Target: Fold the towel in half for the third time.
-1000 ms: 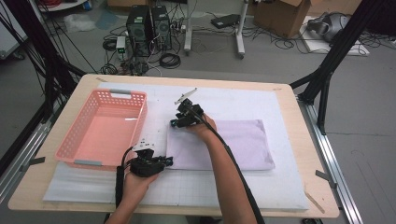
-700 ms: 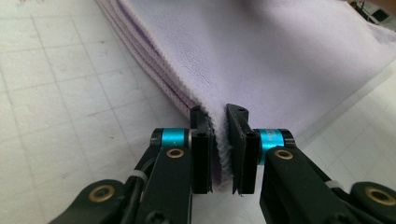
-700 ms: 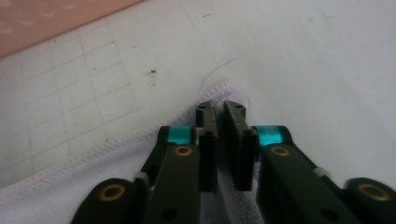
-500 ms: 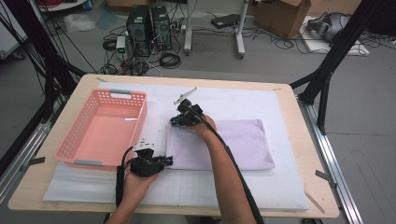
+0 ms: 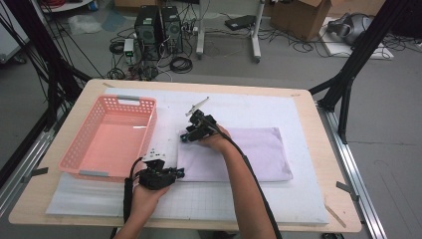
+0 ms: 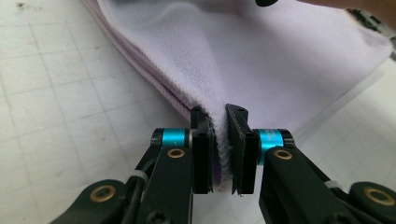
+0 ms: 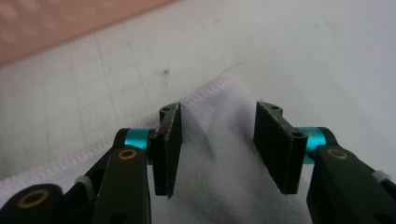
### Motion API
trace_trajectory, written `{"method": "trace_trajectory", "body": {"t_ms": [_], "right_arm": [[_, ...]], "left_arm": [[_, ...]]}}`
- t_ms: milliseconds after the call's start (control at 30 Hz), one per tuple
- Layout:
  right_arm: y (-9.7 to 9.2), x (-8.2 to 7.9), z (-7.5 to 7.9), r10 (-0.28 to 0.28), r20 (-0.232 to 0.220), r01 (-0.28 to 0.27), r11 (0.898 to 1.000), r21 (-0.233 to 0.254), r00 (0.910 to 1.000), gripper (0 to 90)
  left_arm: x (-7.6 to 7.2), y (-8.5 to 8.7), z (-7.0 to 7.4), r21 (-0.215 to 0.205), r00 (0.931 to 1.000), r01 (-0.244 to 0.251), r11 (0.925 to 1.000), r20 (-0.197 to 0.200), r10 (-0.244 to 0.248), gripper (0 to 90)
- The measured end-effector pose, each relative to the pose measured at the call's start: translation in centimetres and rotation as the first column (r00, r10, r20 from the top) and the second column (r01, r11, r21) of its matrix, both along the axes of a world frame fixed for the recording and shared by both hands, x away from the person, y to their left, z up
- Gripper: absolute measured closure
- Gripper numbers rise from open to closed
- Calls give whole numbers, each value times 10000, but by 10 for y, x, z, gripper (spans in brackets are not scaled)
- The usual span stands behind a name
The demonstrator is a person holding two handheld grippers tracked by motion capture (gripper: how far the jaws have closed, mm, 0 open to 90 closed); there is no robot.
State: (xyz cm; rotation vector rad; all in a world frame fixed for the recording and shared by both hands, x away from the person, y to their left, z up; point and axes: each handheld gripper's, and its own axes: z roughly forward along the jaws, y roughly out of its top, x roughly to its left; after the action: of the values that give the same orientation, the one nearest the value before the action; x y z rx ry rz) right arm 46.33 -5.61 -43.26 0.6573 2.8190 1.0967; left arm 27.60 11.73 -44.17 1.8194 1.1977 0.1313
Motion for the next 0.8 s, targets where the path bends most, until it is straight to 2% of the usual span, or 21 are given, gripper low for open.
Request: {"method": "trace_trajectory", "body": {"t_ms": [67,100,167,200,333,367,433,467,567,700,800], "right_arm": [[3,-1,-1,168,163,-164,9996,-223,9997,531],[4,-1,-1,212,154,-208,9994,-277,9997,579],[5,-2,0,513,-144,-517,9984,-241,9986,776],[7,-4,2,676,-16,-677,9970,-385,9977,829],[7,-5,5,732,153,-725,9964,-434,9972,850],[7,-5,6,660,169,-654,9974,-308,9977,854],[4,-4,11,575,383,-590,9976,373,9976,854],[2,-5,15,465,336,-486,9965,675,9984,853],[-5,-3,26,358,507,-435,9863,1592,9981,853],[-13,-5,38,351,677,-482,9780,2031,9971,852],[-21,-6,47,287,822,-480,9688,2433,9962,852]], "left_arm": [[0,-1,-1,93,10000,-55,9999,-44,55,803],[1,-1,-2,126,10000,-46,9999,-77,47,801],[2,0,-5,156,9998,-71,9999,-194,74,801],[2,1,-5,156,9998,-47,9999,-215,50,802],[2,3,-2,13,9998,-9,10000,-189,9,812],[2,3,0,-84,9999,-29,10000,-123,28,813],[2,5,6,-200,10000,-54,9998,18,54,814],[2,7,9,-286,9999,-90,9996,73,92,814],[2,12,18,-575,9994,-135,9983,300,152,814],[0,11,31,-1167,9986,24,9932,529,38,814],[2,0,42,-1343,9965,312,9904,805,-205,814]]}}
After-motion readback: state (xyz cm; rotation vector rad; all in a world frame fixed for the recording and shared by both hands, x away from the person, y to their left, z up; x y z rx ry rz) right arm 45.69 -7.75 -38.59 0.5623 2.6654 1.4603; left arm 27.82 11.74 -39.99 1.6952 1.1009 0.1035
